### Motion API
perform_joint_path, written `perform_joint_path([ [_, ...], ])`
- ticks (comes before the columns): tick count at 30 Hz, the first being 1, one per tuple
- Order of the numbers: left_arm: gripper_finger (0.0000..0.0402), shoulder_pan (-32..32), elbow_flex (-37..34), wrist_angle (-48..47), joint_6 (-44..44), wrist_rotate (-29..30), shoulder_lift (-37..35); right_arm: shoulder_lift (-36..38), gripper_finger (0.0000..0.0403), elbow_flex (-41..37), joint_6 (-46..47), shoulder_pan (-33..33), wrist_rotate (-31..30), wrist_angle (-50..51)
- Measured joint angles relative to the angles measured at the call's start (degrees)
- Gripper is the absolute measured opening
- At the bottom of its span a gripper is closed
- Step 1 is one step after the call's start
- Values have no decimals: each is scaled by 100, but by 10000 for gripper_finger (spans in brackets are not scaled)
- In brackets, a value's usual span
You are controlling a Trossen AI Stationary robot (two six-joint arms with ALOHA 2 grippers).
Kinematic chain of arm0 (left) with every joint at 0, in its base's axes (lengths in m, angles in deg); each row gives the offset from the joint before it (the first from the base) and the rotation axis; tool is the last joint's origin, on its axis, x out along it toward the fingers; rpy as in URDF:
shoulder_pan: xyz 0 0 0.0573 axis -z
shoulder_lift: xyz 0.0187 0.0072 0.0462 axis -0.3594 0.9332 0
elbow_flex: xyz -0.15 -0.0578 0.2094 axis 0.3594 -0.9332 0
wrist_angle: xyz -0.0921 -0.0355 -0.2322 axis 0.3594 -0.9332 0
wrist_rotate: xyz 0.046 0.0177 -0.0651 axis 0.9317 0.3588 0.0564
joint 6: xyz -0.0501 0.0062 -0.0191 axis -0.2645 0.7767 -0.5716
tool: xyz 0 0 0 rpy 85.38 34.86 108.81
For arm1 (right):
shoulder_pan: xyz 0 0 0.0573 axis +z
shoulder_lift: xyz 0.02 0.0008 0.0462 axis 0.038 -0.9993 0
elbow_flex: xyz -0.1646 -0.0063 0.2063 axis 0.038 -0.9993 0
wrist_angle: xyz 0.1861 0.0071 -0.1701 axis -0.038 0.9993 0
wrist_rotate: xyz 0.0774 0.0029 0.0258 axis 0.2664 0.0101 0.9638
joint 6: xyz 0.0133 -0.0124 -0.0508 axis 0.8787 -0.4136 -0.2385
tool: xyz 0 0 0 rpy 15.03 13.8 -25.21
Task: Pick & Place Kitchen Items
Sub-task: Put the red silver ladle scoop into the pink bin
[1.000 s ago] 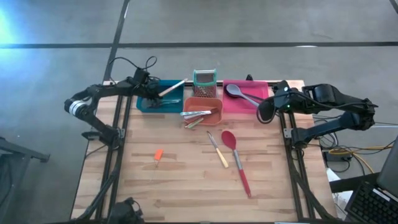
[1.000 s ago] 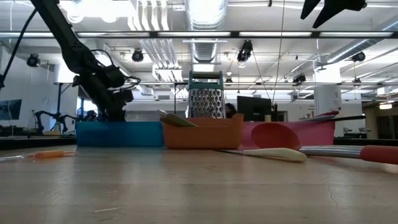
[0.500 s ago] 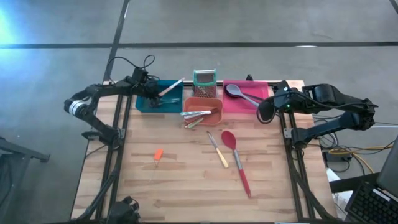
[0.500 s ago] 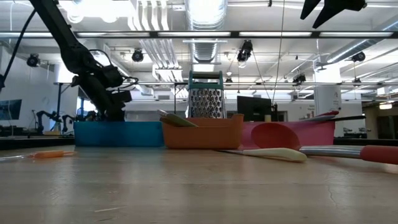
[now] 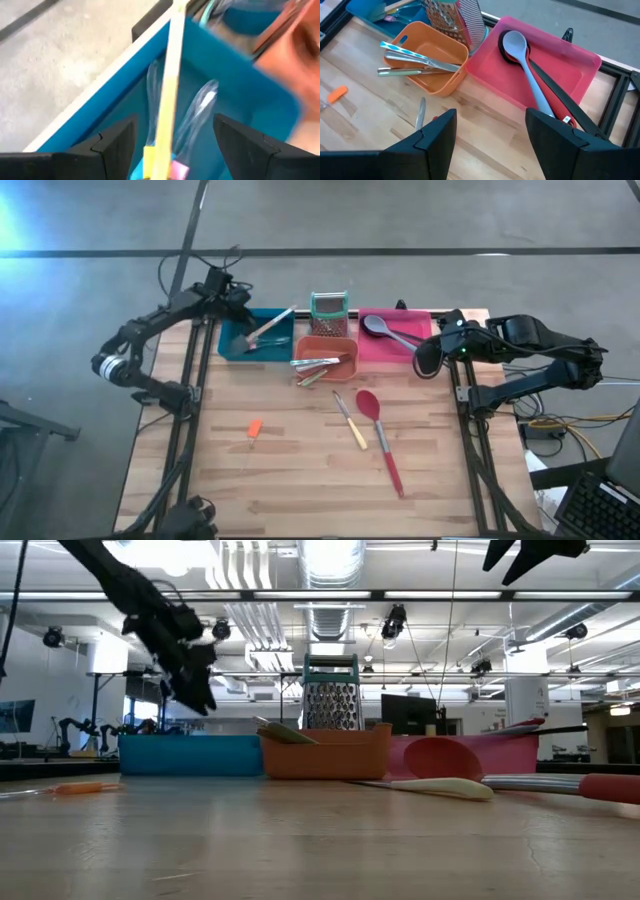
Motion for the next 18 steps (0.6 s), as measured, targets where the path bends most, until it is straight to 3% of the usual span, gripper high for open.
perform_joint_path([
  [9, 265, 798, 964, -486, -581, 91, -1055, -132, 228, 0, -140, 40, 43, -346],
  [18, 265, 2783, 1618, -472, -1223, 1527, -2070, -774, 226, -120, -331, 527, 518, -1027],
])
